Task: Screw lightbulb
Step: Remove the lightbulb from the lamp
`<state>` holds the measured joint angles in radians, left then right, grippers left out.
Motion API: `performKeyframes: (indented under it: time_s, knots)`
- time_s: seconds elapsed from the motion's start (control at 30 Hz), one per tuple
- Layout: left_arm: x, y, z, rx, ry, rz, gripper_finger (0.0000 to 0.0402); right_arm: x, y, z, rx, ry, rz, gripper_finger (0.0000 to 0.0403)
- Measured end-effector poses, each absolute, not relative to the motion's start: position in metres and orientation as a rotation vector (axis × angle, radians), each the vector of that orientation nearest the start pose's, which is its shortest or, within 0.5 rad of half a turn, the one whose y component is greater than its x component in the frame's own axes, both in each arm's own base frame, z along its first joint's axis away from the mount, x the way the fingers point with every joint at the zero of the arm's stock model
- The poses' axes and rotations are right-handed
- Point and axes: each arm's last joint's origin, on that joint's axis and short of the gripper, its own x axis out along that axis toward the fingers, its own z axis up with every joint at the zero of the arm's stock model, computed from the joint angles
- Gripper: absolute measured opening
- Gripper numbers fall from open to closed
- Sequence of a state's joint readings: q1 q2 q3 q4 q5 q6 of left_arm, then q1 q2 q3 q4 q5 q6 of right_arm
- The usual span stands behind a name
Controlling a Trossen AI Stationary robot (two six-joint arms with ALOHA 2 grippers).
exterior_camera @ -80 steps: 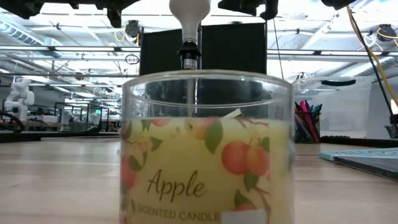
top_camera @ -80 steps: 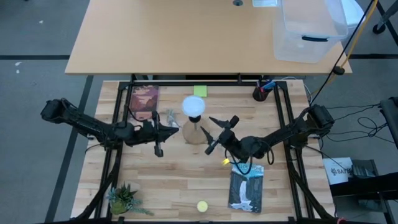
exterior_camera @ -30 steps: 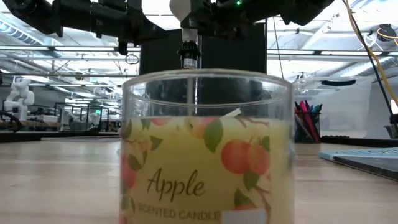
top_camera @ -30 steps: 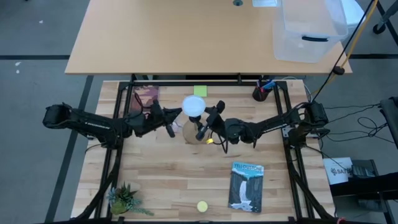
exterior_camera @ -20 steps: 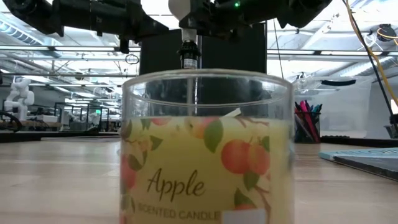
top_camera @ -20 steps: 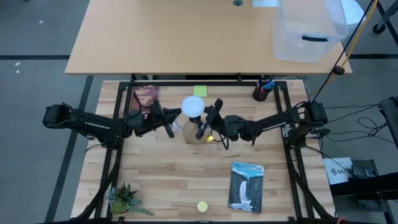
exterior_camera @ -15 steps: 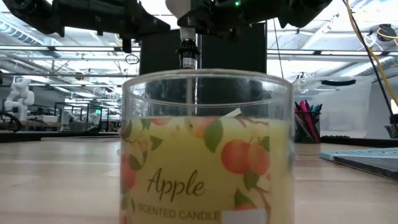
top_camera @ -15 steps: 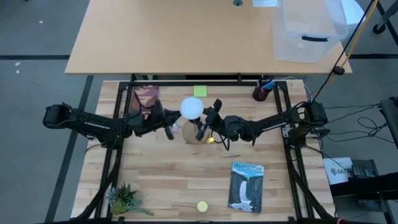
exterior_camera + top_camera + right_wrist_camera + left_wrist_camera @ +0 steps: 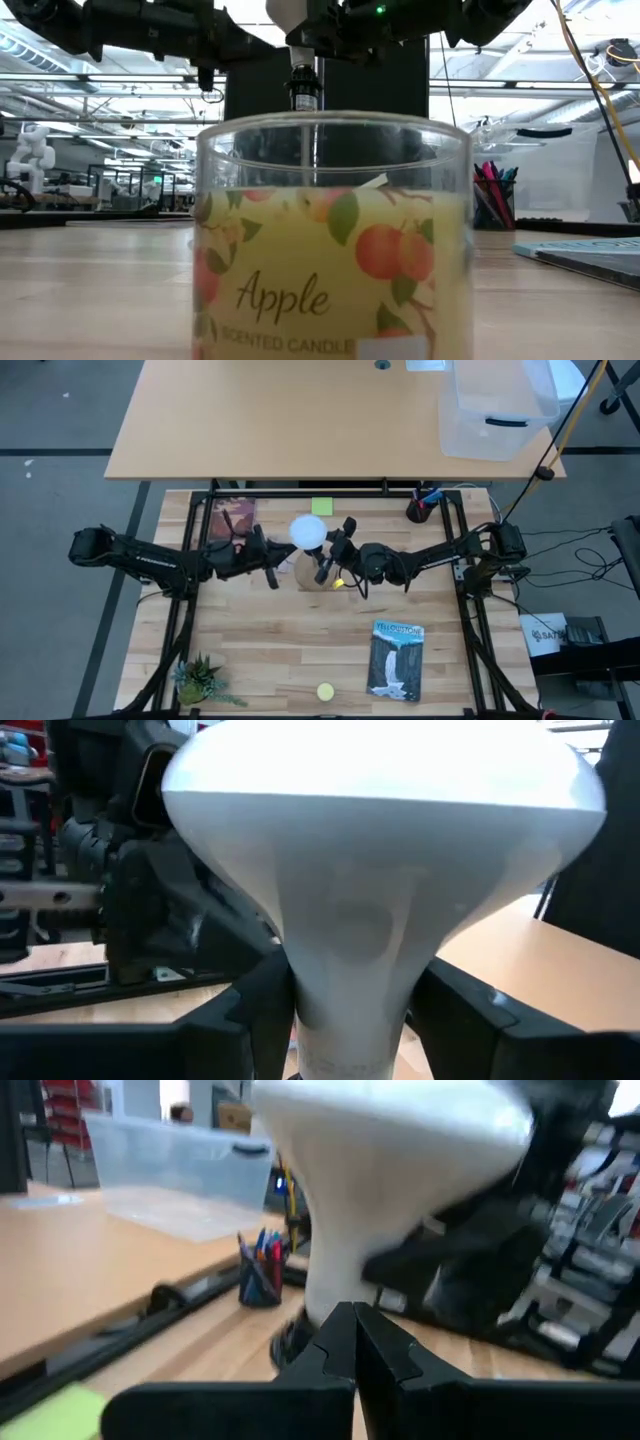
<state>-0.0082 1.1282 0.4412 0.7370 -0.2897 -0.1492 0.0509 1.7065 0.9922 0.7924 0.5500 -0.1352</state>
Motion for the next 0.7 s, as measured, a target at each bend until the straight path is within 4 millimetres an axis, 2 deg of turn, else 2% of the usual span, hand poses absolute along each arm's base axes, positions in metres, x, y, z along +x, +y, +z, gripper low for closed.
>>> performKeyframes:
  time_s: [0.27, 0.47, 0.57, 0.7]
  knots:
    - [0.230, 0.005, 0.226, -0.162, 0.043, 0.314, 0.0000, 0.373, 0.002, 0.256, -0.070, -0.030, -0.504, 0.0223]
    - [0.236, 0.002, 0.209, -0.134, 0.140, 0.372, 0.0002, 0.373, 0.002, 0.258, -0.071, -0.052, -0.506, 0.0231]
    - [0.243, -0.004, 0.198, -0.102, 0.180, 0.340, 0.0022, 0.373, 0.001, 0.258, -0.080, -0.056, -0.509, 0.0224]
    - [0.253, -0.012, 0.186, -0.099, 0.176, 0.311, 0.0077, 0.373, -0.001, 0.258, -0.080, -0.057, -0.513, 0.0215]
